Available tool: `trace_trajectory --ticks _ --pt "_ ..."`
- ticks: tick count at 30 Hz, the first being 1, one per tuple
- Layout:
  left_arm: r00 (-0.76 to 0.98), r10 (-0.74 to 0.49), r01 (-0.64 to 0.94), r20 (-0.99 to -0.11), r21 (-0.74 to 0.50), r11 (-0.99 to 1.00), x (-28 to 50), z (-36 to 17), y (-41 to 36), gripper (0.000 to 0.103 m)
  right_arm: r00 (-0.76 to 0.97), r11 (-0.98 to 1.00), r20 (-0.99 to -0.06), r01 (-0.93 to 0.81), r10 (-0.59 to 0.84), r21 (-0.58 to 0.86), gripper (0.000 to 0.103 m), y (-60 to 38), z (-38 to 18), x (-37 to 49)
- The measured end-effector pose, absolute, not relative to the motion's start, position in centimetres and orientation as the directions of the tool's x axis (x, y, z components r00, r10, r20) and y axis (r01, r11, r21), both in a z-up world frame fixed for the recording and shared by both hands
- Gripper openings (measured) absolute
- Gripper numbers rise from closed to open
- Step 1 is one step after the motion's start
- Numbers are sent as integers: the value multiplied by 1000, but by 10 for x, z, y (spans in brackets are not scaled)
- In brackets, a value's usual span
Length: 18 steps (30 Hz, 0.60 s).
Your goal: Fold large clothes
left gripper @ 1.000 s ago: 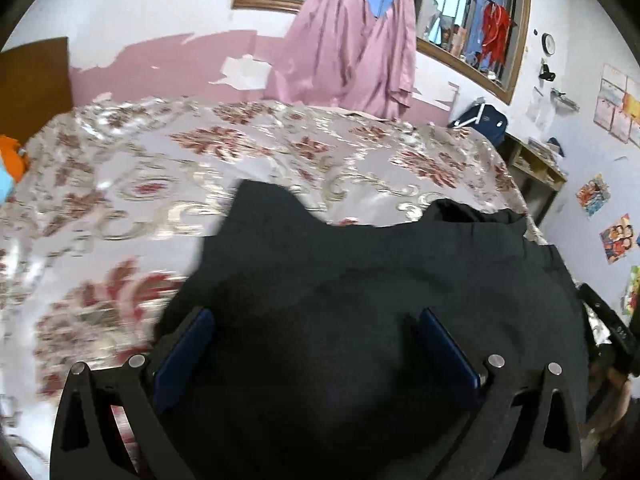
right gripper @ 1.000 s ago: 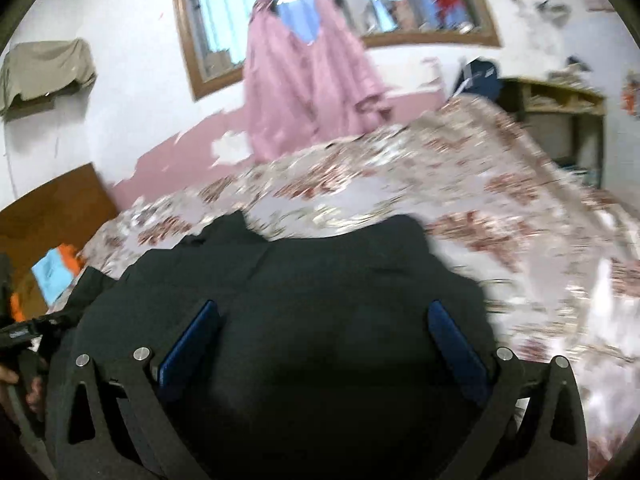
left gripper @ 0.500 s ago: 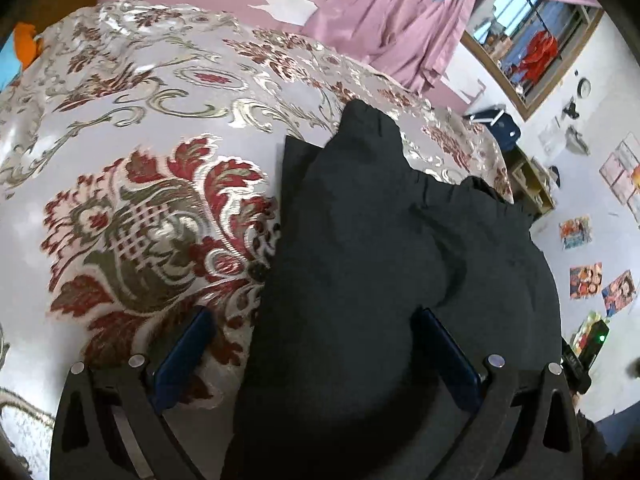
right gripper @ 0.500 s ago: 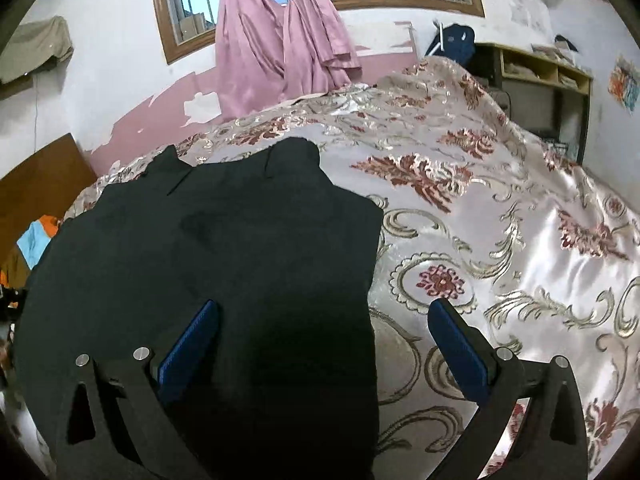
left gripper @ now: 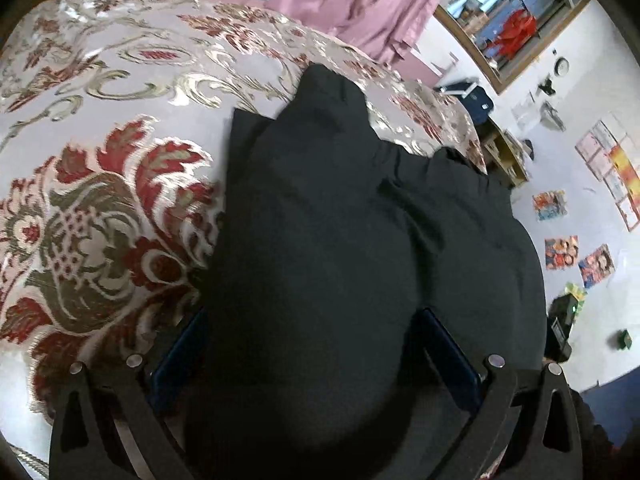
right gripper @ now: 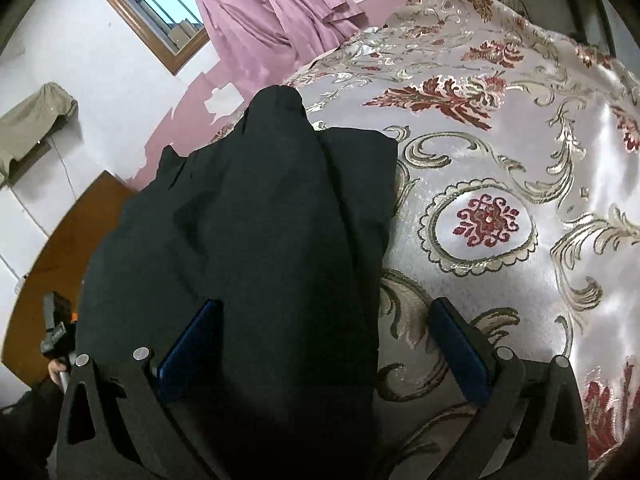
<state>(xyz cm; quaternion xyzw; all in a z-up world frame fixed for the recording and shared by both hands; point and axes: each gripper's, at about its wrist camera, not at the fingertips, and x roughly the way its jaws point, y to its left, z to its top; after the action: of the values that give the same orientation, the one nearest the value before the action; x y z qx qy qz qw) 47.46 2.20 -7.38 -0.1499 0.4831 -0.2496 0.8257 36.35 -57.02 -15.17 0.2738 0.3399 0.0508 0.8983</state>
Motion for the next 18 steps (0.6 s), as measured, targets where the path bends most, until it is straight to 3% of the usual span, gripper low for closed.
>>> trace_trajectory --ticks 5,8,12,18 --pt "319 -566 355 -760 -458 815 469 -76 -3 103 722 822 -558 -26 409 569 102 -539 -147 356" --pt "298 -577 346 -760 -477 808 471 -79 -4 103 719 858 -581 -42 381 511 102 -525 -147 356" --pt "308 -585 325 -750 -495 806 471 -84 -2 103 737 815 -541 -23 405 579 102 -535 -156 355" --pt "340 -563 328 -753 -466 822 465 -84 -9 103 751 854 -558 -16 354 521 102 -527 -157 349"
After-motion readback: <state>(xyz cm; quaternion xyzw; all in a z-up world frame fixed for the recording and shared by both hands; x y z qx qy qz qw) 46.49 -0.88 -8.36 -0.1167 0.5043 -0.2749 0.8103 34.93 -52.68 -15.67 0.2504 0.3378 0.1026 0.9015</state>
